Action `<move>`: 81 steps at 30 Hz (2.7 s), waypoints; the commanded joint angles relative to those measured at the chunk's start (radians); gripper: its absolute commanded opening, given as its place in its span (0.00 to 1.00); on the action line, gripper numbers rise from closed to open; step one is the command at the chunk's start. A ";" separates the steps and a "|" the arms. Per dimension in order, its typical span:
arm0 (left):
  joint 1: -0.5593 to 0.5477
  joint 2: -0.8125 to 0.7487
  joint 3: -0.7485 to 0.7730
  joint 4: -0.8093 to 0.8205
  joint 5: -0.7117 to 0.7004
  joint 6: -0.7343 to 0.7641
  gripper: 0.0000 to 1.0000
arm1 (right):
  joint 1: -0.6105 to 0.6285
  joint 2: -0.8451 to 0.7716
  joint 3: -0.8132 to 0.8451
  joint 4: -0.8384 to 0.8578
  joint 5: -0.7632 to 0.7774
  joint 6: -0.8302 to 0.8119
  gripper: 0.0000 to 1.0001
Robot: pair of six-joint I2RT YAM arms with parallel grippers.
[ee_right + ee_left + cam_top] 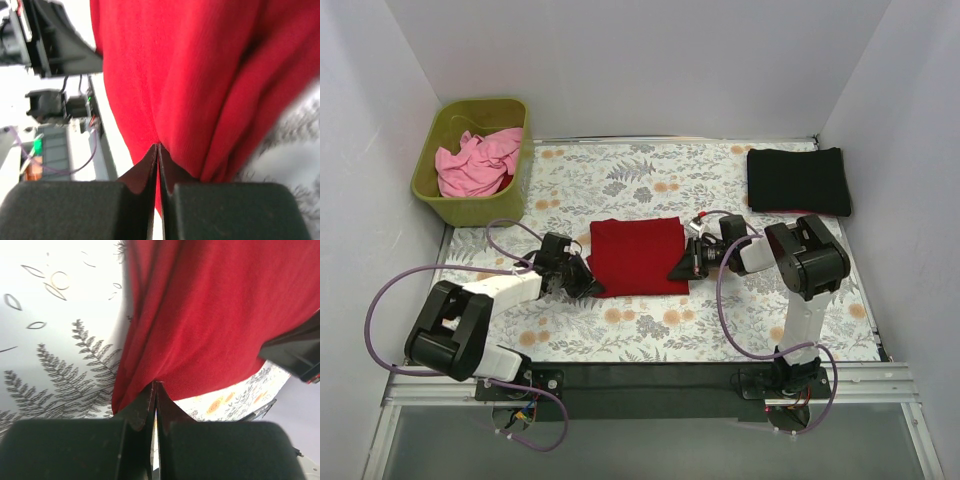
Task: Fold and stack the t-shirts
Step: Fold the tshirt, then neatly place the folded tshirt to the corner
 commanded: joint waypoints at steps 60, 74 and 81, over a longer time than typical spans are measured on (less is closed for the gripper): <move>-0.790 0.598 0.795 -0.243 -0.738 0.692 0.40 | -0.325 -0.923 -0.193 -0.762 0.571 -0.238 0.89; -0.788 0.454 0.723 -0.210 -0.717 0.623 0.00 | -0.268 -0.703 -0.180 -0.563 0.355 -0.117 0.97; -0.784 0.380 0.691 -0.177 -0.698 0.580 0.00 | -0.164 -0.546 -0.203 -0.302 0.350 0.074 0.94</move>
